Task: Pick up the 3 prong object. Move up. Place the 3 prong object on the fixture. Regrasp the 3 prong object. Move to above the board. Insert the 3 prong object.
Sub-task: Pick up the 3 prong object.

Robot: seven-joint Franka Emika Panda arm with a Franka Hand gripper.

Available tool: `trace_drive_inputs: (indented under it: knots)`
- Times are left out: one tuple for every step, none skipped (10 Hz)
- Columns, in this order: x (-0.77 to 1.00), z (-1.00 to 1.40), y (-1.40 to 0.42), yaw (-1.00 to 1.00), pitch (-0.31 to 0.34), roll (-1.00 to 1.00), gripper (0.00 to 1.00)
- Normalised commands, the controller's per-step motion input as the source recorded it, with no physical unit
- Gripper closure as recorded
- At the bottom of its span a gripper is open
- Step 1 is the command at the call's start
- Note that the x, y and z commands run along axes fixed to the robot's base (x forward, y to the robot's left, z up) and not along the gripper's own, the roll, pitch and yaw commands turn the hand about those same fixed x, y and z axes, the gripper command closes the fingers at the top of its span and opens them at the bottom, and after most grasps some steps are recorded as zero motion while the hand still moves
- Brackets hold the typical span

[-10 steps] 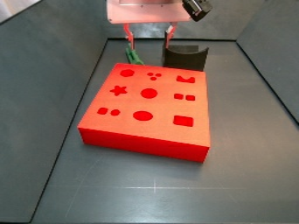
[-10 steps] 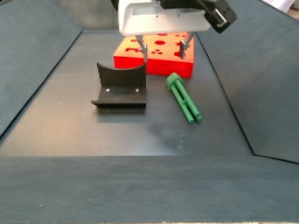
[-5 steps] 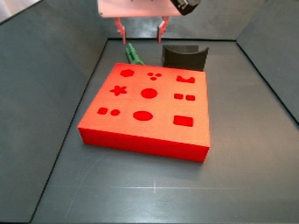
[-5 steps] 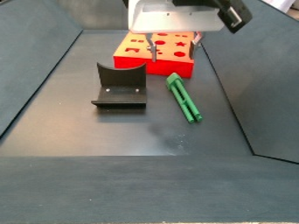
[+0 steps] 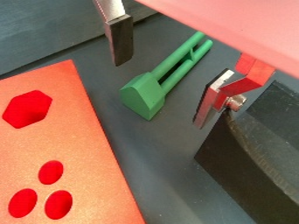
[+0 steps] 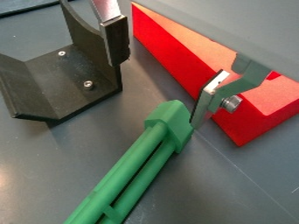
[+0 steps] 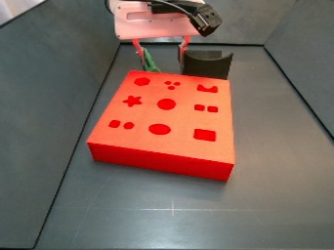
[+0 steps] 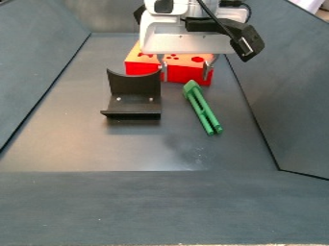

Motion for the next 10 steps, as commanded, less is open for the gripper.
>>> trace_drive_inputs:
  knots:
    - [-0.17,-0.28,0.03,0.00,-0.080,0.00,0.00]
    - [-0.14,-0.19,0.01,-0.05,-0.117,-0.02,0.00]
    - [-0.60,-0.21,0.09,-0.15,-0.114,0.00,0.00]
    - [-0.75,-0.03,0.09,-0.18,-0.084,0.00,0.00]
    - [-0.75,0.00,0.01,-0.22,-0.170,-0.02,0.00]
    - [0.00,-0.18,-0.11,-0.19,-0.107,0.00,0.00]
    - [0.37,-0.45,0.00,-0.19,-0.044,0.00,0.00]
    - [0.42,-0.25,0.17,-0.07,-0.019,-0.17,0.00]
    - [0.22,-0.12,0.25,-0.01,-0.017,-0.20,0.00]
    - [0.00,-0.10,0.16,-0.02,-0.037,-0.12,0.00]
